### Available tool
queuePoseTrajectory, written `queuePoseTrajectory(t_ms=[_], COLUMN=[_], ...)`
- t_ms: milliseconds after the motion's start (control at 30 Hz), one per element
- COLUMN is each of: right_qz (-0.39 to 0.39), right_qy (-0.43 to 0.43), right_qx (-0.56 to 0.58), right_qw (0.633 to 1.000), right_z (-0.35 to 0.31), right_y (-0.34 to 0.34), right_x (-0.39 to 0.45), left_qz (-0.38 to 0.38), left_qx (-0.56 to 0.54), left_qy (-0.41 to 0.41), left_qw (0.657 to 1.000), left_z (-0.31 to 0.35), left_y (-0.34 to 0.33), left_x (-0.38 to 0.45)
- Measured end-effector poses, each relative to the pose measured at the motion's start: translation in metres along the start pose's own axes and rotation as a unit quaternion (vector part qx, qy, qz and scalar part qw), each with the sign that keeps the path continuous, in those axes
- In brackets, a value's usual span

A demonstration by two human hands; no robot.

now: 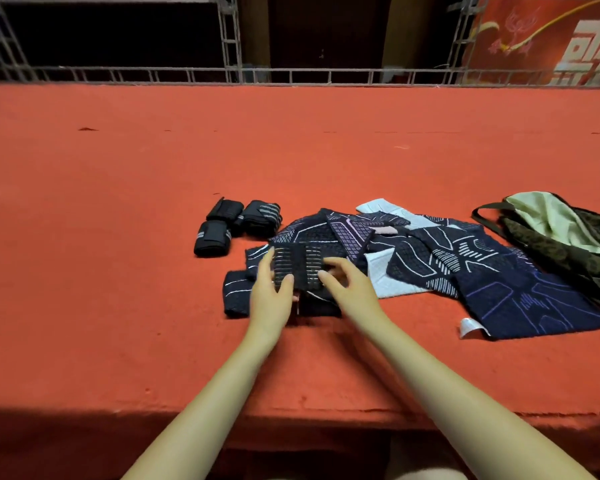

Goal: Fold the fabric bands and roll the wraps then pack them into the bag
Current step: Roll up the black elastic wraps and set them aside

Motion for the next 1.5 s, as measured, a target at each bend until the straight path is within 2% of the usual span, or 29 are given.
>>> queuePoseTrajectory(t_ms=[100,167,300,367,500,633,800,933,1067,1200,1333,1500], right_qz=[0.001,0.015,0.083,0.089,0.063,0.058,0.064,0.058,0.057,0.091,0.099,0.144], right_qy=[0.056,0.063,0.021,-0.008,-0.038,-0.042,-0.045,-0.08,-0.109,-0.106,-0.085,-0.111], right_qx=[-0.181,-0.262,-0.316,-0.319,-0.279,-0.261,-0.251,-0.204,-0.03,0.121,0.206,0.19], right_qw=[0.982,0.963,0.945,0.944,0.957,0.963,0.965,0.974,0.992,0.983,0.97,0.965], right_z=[-0.002,0.002,0.013,0.021,0.037,0.049,0.049,0.045,0.038,0.023,0.001,0.017], right_y=[-0.023,-0.027,-0.016,-0.013,-0.012,-0.01,-0.015,-0.01,-0.003,0.013,0.041,0.101], right_x=[0.034,0.054,0.09,0.104,0.119,0.125,0.125,0.124,0.119,0.1,0.067,0.016], left_qz=[0.054,0.088,0.135,0.138,0.106,0.054,-0.001,-0.012,0.041,0.081,-0.013,-0.161], left_qx=[0.051,0.083,0.17,0.193,0.288,0.396,0.426,0.427,0.431,0.394,0.355,0.357], left_qy=[0.017,0.038,0.064,0.074,0.072,0.096,0.076,0.106,0.057,-0.034,-0.088,-0.042], left_qw=[0.997,0.992,0.974,0.969,0.949,0.911,0.902,0.898,0.9,0.915,0.931,0.919], left_z=[-0.007,-0.011,-0.022,-0.033,-0.059,-0.091,-0.103,-0.097,-0.064,-0.021,0.004,-0.009], left_y=[0.057,0.09,0.133,0.141,0.139,0.128,0.109,0.11,0.111,0.09,0.034,-0.043], left_x=[0.057,0.092,0.152,0.174,0.198,0.202,0.204,0.209,0.201,0.167,0.113,0.041])
Point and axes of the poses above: each hand's wrist, its own x-axis towards the middle knuckle, its own y-axis out of the back of the hand, z = x × y, the point moved 8 cm from there along x, towards the middle knuckle, and after that the axes turned 1 degree about y, right-handed, at the moved point
